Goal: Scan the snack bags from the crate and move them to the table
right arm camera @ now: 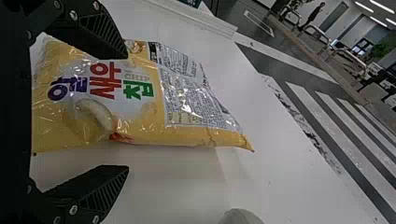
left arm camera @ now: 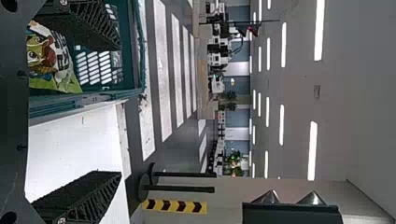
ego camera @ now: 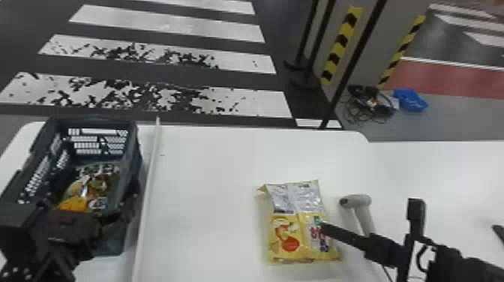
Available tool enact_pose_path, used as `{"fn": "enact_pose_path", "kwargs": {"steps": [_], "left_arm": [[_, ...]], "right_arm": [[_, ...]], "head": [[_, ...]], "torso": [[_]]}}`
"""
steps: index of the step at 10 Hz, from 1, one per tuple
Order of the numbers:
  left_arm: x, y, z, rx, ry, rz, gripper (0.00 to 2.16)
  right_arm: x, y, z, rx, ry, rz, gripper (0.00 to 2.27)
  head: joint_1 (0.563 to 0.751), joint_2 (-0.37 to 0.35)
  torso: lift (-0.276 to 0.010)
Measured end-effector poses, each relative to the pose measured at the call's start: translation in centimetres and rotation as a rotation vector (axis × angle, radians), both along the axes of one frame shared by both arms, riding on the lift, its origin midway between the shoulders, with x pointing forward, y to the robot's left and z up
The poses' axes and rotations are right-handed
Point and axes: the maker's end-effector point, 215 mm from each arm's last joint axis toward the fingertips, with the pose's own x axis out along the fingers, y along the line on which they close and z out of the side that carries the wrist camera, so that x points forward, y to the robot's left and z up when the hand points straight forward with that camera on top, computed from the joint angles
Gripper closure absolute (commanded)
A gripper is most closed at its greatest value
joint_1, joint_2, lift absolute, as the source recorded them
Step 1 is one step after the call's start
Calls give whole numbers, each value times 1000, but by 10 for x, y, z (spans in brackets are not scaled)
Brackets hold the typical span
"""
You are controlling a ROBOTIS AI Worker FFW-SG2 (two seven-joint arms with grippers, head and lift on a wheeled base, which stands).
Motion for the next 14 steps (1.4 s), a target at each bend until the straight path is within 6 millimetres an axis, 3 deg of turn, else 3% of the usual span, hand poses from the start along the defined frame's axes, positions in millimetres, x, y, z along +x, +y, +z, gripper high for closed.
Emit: {"fn": "enact_pose_path", "kwargs": {"steps": [1, 2, 3, 4, 6, 9, 12, 14], "left_arm": [[0, 0, -2, 0, 3, 1, 39], [0, 0, -3, 0, 6, 0, 39], [0, 0, -4, 0, 6, 0, 39], [1, 0, -3, 0, 5, 0, 39], [2, 0, -3, 1, 5, 0, 39], [3, 1, -5, 2, 7, 2, 39], [7, 4, -7, 3, 8, 9, 39], [10, 5, -1, 3, -3, 11, 39]], "right_arm": [[-1, 8, -4, -2, 7, 18, 184], [-2, 12, -6, -6, 10, 30, 566], [-2, 15, -10, -25, 15, 43, 1592], [-1, 15, -16, -57, 24, 51, 2233], [7, 12, -16, -100, 1, 46, 2246], [17, 9, -1, -108, -47, 38, 2246], [28, -7, 45, -80, -102, 6, 2246], [41, -39, 80, -96, -169, -67, 2246]], "head": [[695, -205], [695, -197], [695, -192], [695, -190], [695, -192], [695, -192], [695, -204], [695, -229]], "torso": [[-95], [-95], [-95], [-95], [-95], [-95], [-95], [-95]]}}
